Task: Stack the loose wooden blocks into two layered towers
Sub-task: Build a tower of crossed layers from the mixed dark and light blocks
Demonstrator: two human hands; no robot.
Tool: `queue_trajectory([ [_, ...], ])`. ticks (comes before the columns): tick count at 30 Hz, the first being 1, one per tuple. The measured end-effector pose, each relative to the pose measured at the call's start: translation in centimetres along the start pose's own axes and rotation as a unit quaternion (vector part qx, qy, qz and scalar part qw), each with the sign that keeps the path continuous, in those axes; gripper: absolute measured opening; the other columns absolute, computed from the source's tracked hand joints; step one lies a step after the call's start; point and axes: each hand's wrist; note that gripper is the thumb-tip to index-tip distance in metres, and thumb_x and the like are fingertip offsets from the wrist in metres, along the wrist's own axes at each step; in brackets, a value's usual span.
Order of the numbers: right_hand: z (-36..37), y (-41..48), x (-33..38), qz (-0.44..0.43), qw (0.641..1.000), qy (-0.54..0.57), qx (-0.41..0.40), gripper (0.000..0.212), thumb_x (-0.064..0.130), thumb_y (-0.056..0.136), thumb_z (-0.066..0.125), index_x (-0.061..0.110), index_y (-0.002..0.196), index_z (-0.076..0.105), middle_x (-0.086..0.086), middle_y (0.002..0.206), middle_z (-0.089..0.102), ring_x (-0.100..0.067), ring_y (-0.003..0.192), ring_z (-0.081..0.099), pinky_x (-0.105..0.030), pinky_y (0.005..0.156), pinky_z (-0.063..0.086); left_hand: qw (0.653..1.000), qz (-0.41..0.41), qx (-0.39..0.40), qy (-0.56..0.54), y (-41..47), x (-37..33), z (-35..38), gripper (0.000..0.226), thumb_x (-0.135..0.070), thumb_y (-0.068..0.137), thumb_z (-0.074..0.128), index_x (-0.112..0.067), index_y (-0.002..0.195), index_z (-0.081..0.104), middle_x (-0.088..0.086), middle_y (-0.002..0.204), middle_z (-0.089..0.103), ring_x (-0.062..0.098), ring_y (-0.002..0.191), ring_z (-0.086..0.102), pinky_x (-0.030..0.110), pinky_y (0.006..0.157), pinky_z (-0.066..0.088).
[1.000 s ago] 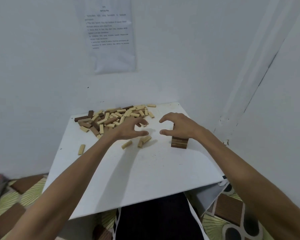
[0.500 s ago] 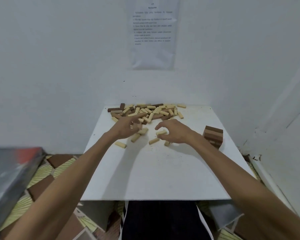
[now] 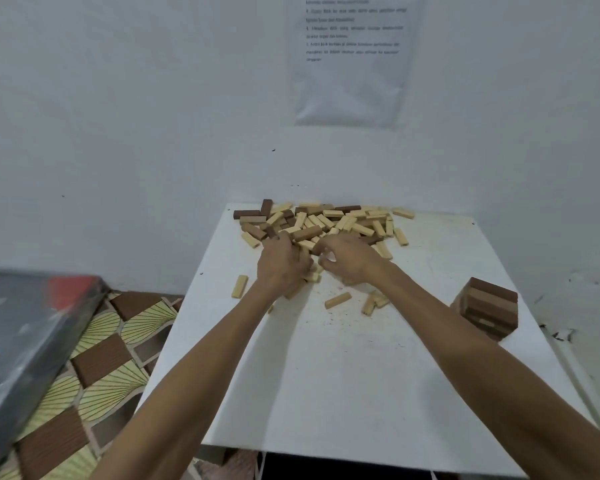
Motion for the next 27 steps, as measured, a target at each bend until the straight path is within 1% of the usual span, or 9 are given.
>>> queue_trajectory([
  [4, 0.5, 1.6, -0.1, -0.006, 0.999, -0.004, -0.054, 0.023, 0.017, 0.099, 0.061, 0.018, 0.119, 0.072, 0.005, 0.111, 0.073, -0.018, 0.101, 0.067, -0.035, 0.08, 0.053, 0.999, -0.011, -0.028, 0.019, 0.5, -0.1, 1.1, 0.04, -0.037, 0.09, 0.063, -0.011, 0.116, 0.045, 0.013, 0.105, 0.059, 0.03, 0.086, 0.061, 0.035, 0.059, 0.046],
  [7, 0.8, 2.5, -0.4, -0.017, 0.996, 0.031, -0.084, 0.035, 0.008, 0.096, 0.06, 0.03, 0.121, 0.069, 0.014, 0.107, 0.07, -0.009, 0.094, 0.065, -0.031, 0.071, 0.051, 0.999, -0.004, -0.029, 0.026, 0.4, -0.3, 1.7, 0.04, -0.032, 0.093, 0.063, -0.006, 0.119, 0.048, 0.015, 0.113, 0.055, 0.034, 0.099, 0.058, 0.046, 0.073, 0.055],
  [10, 1.4, 3.4, -0.7, -0.022, 0.993, 0.048, -0.108, 0.051, 0.001, 0.091, 0.055, 0.04, 0.122, 0.069, 0.012, 0.108, 0.072, -0.011, 0.099, 0.066, -0.037, 0.072, 0.057, 0.999, 0.003, -0.039, 0.012, 0.5, -0.3, 1.9, 0.038, -0.029, 0.092, 0.065, -0.004, 0.116, 0.05, 0.016, 0.112, 0.055, 0.035, 0.101, 0.057, 0.043, 0.075, 0.053],
  [13, 1.6, 4.4, -0.5, -0.017, 0.991, 0.015, -0.13, 0.045, -0.003, 0.09, 0.051, 0.026, 0.116, 0.073, 0.006, 0.116, 0.069, -0.015, 0.11, 0.061, -0.042, 0.076, 0.057, 0.999, 0.001, -0.038, -0.026, 0.9, 0.2, 2.1, 0.034, -0.029, 0.089, 0.067, -0.007, 0.11, 0.051, 0.011, 0.105, 0.052, 0.031, 0.094, 0.057, 0.041, 0.072, 0.054],
  [16, 1.4, 5.2, -0.3, -0.024, 0.991, -0.034, -0.124, 0.035, -0.007, 0.088, 0.052, 0.014, 0.11, 0.07, 0.0, 0.121, 0.063, -0.021, 0.112, 0.058, -0.042, 0.069, 0.055, 0.998, 0.017, -0.032, -0.048, 1.1, 0.6, 1.9, 0.034, -0.025, 0.084, 0.073, -0.009, 0.106, 0.052, 0.005, 0.102, 0.05, 0.024, 0.088, 0.055, 0.028, 0.063, 0.045],
  [18, 1.4, 5.6, -0.3, -0.035, 0.992, -0.062, -0.104, 0.038, -0.01, 0.085, 0.054, 0.013, 0.111, 0.068, 0.0, 0.123, 0.063, -0.021, 0.112, 0.058, -0.039, 0.067, 0.054, 0.998, 0.031, -0.022, -0.054, 1.0, 0.9, 1.8, 0.038, -0.023, 0.082, 0.077, -0.01, 0.109, 0.053, 0.0, 0.1, 0.047, 0.016, 0.084, 0.048, 0.019, 0.059, 0.036],
  [20, 1.3, 5.7, -0.4, -0.033, 0.993, -0.063, -0.097, 0.041, -0.011, 0.082, 0.056, 0.015, 0.113, 0.067, 0.002, 0.121, 0.065, -0.02, 0.11, 0.059, -0.04, 0.069, 0.055, 0.996, 0.032, -0.018, -0.078, 1.1, 1.2, 1.7, 0.042, -0.025, 0.081, 0.079, -0.013, 0.111, 0.054, -0.001, 0.103, 0.05, 0.01, 0.083, 0.049, 0.014, 0.06, 0.036],
  [25, 0.9, 5.4, -0.6, -0.023, 0.99, -0.082, -0.109, 0.035, -0.007, 0.088, 0.054, 0.01, 0.118, 0.062, -0.004, 0.119, 0.063, -0.025, 0.107, 0.058, -0.036, 0.066, 0.045, 0.994, 0.061, -0.013, -0.093, 0.8, 1.9, 1.0, 0.048, -0.021, 0.075, 0.082, -0.019, 0.111, 0.051, 0.001, 0.109, 0.055, 0.013, 0.09, 0.053, 0.006, 0.063, 0.038],
  [27, 0.6, 5.0, -0.7, -0.027, 0.993, -0.06, -0.096, 0.035, -0.001, 0.091, 0.055, 0.012, 0.123, 0.057, -0.002, 0.122, 0.061, -0.023, 0.107, 0.058, -0.036, 0.067, 0.046, 0.992, 0.085, -0.014, -0.091, 0.5, 2.2, 0.7, 0.051, -0.019, 0.074, 0.082, -0.019, 0.113, 0.05, 0.003, 0.111, 0.054, 0.015, 0.095, 0.053, 0.003, 0.067, 0.038],
])
Point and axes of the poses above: each hand's wrist, its own y-axis towards the middle knuckle, its own z-axis out of the palm, x = y × z
